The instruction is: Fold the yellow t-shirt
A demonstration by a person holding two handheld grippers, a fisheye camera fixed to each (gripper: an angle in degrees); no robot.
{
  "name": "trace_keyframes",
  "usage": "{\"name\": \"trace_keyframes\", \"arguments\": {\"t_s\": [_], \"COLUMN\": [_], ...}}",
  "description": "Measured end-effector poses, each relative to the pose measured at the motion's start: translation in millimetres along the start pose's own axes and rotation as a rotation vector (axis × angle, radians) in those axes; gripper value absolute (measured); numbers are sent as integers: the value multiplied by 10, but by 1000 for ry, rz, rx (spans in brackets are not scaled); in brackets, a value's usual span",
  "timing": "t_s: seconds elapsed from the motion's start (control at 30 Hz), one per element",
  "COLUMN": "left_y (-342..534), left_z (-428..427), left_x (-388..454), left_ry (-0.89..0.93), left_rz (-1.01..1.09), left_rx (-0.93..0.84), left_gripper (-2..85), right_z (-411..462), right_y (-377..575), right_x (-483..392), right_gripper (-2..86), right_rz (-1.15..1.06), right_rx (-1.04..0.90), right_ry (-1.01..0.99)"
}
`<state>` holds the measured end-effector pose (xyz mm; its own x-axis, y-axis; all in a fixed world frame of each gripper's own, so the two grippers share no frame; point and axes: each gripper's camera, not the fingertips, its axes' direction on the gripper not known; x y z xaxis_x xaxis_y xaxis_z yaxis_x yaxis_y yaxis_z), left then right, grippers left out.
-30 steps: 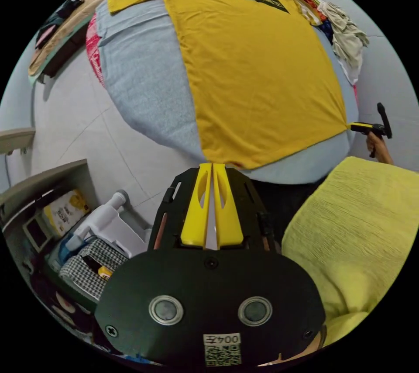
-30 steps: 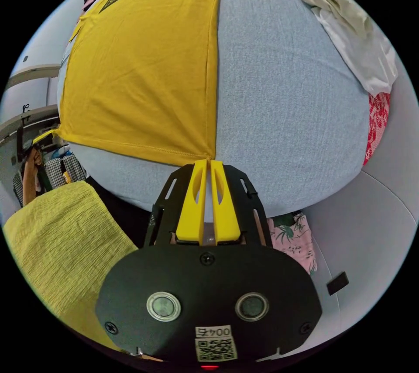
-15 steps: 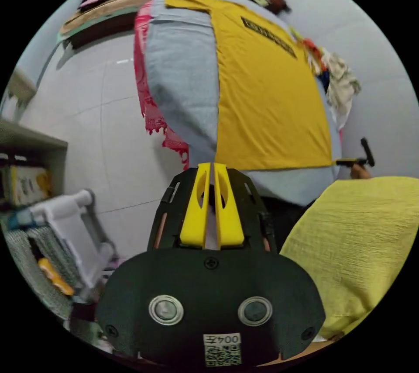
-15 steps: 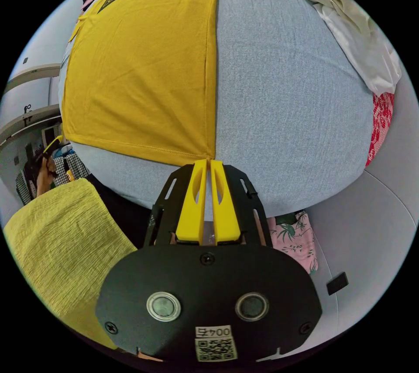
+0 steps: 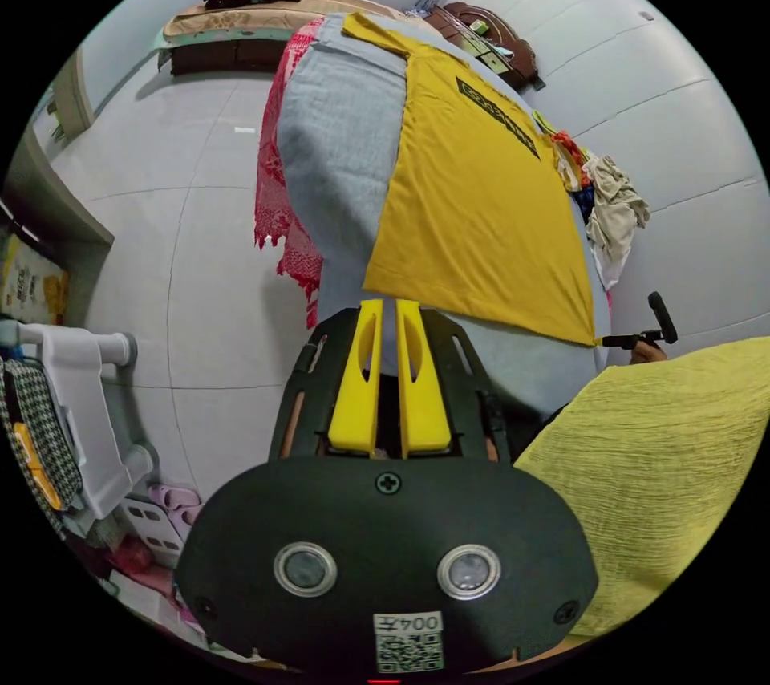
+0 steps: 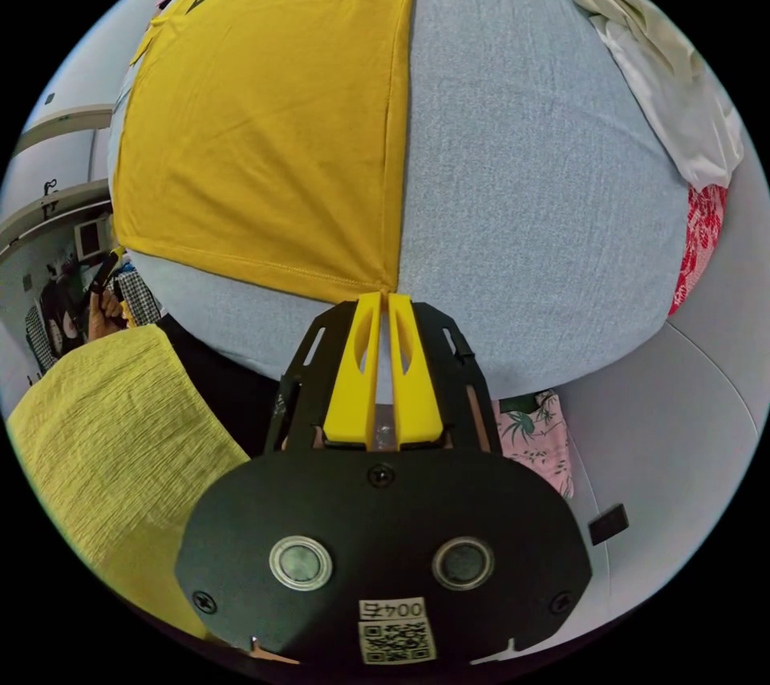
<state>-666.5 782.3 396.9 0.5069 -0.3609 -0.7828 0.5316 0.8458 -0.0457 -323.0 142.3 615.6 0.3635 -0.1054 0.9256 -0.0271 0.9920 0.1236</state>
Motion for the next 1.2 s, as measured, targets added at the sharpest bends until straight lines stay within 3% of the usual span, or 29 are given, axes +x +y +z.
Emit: {"name": "trace_keyframes", "arguments": {"t_s": [0.17, 0.3, 0.43, 0.63, 0.83, 1.2], "left_y": [-172, -296, -409, -415, -323, -300], "left_z": [-161, -216, -174, -84, -127, -105], "left_x": [130, 197, 262, 283, 134, 125], "left_ry": [-17, -14, 13, 8, 66, 84], "left_rz": [59, 86, 113, 128, 72, 82], "left_rx": [10, -8, -42, -94, -74, -88], "left_gripper": [22, 17, 12, 10, 9, 13], "right_z": [-307, -363, 39, 722, 1146, 1661], "right_y": [157, 27, -280, -514, -826, -990], "right_x": [-301, -1026, -2043, -3110, -3355, -3303], "right_gripper": [54, 56, 52, 52, 52, 32], "right_rz": [-79, -322, -650, -951, -973, -979], "right_rx": [235, 366, 304, 163, 72, 21], "right_ry": [173, 63, -111, -126, -229, -238]}}
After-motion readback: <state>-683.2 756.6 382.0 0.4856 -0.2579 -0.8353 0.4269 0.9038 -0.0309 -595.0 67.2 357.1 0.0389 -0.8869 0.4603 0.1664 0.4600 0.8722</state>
